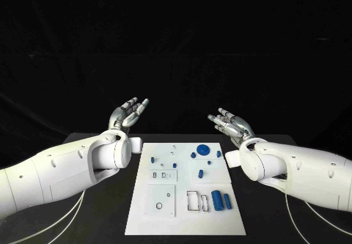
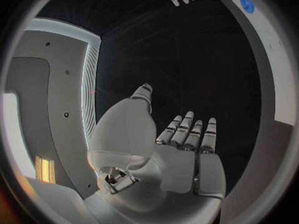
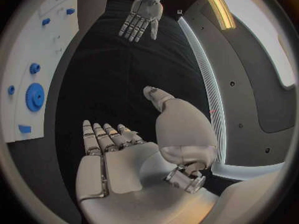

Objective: Assemble the parts on the task board

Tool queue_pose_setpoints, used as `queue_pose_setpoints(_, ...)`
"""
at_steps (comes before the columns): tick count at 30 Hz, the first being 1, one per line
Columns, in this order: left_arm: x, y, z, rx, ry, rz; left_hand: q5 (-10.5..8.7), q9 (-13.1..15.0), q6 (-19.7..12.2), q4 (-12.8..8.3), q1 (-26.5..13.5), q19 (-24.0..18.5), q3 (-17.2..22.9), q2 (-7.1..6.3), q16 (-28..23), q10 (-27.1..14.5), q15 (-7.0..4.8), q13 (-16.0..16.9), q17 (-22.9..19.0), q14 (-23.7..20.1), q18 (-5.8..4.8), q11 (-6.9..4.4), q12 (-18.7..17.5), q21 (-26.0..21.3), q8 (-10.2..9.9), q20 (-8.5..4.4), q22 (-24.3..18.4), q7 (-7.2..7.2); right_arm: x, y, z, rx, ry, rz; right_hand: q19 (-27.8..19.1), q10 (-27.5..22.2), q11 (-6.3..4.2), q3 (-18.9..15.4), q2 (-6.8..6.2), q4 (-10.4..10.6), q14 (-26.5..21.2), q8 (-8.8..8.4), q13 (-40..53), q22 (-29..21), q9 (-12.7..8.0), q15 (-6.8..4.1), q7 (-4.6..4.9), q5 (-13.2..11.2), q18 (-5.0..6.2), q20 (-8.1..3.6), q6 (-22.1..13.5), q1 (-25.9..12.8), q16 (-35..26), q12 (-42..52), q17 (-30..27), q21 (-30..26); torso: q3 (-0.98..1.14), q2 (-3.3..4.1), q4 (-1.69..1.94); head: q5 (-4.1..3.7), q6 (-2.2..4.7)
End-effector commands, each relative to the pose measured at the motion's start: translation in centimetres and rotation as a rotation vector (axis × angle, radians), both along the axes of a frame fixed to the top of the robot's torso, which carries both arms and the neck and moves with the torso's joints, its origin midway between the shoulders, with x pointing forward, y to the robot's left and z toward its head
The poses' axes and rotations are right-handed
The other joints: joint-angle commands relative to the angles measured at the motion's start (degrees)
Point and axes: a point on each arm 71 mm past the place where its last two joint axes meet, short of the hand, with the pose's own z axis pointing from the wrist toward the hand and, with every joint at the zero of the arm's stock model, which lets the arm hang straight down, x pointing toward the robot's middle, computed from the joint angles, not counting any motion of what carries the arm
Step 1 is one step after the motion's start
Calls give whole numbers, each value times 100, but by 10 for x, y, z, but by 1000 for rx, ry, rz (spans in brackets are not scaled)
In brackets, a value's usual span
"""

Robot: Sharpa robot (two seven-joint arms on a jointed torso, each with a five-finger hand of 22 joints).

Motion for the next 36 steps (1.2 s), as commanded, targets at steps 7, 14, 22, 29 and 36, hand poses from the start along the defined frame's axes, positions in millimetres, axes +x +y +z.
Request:
queue_pose_setpoints(7, -2, 5, 8, -68, -16, -74, 58, 149, 736, 14, 435, 338, -109, 140, 238, 672, 148, 62, 148, 831, 325, 152, 377, 239, 230, 58, 132, 758, 14, 2, 13, -206, -138, 180, 968, 1915, -9, 389, 1, -757, 1445, 507, 239, 229, 337, -19, 1007, -498, 233, 71, 1535, 1235, 476, 481, 317, 437, -3, 169, -24, 52, -68)
queue_pose_setpoints(14, -7, 5, 14, -81, -27, -183, 245, 545, 2590, -108, 951, 2356, -126, 253, 1362, 2289, -103, 84, 700, 3629, 581, 101, 793, 1283, 959, 16, 610, 654, 20, -4, 29, -469, -286, 202, 3288, 4447, -357, 509, -128, -1211, 4058, 1396, 299, 540, 834, -465, 776, -566, 664, 26, 3977, 1565, 1274, 995, 760, 1226, -4, 298, -3, 8, -96)
queue_pose_setpoints(22, -18, 0, 26, -68, -46, -320, 239, 624, 3062, -178, 1263, 2867, -88, 221, 1486, 3280, -317, 98, 850, 4156, 663, -170, 742, 1382, 1177, -94, 539, 415, 22, -3, 40, -718, -347, 242, 4133, 5433, -636, 710, -278, -1358, 5019, 1501, 306, 360, 927, -751, 505, -681, 797, -119, 4633, 1441, 1330, 717, 858, 1140, 3, 498, 5, -7, -88)
queue_pose_setpoints(29, -27, -7, 39, -80, -60, -379, 152, 626, 3124, -167, 1367, 3025, -81, 154, 1509, 3419, -364, 90, 921, 4316, 663, -202, 599, 1386, 1175, -139, 498, 388, 25, 5, 50, -953, -391, 316, 4890, 6184, -878, 830, -437, -1366, 5903, 1689, 320, 404, 1307, -1070, 284, -736, 791, -440, 4979, 1340, 1565, 543, 1211, 1342, -26, 652, 36, -33, -60)
queue_pose_setpoints(36, -34, -7, 49, -89, -72, -395, 84, 616, 3092, -138, 1369, 3064, -113, 114, 1400, 3418, -328, 86, 920, 4194, 648, -169, 470, 1352, 1140, -127, 455, 418, 24, 16, 56, -1146, -415, 375, 5675, 6412, -1008, 574, -653, -1261, 6777, 1620, 437, 624, 1556, -1357, 208, -881, 786, -766, 4950, 1267, 2190, 393, 1878, 1806, -34, 786, 66, -74, -66)
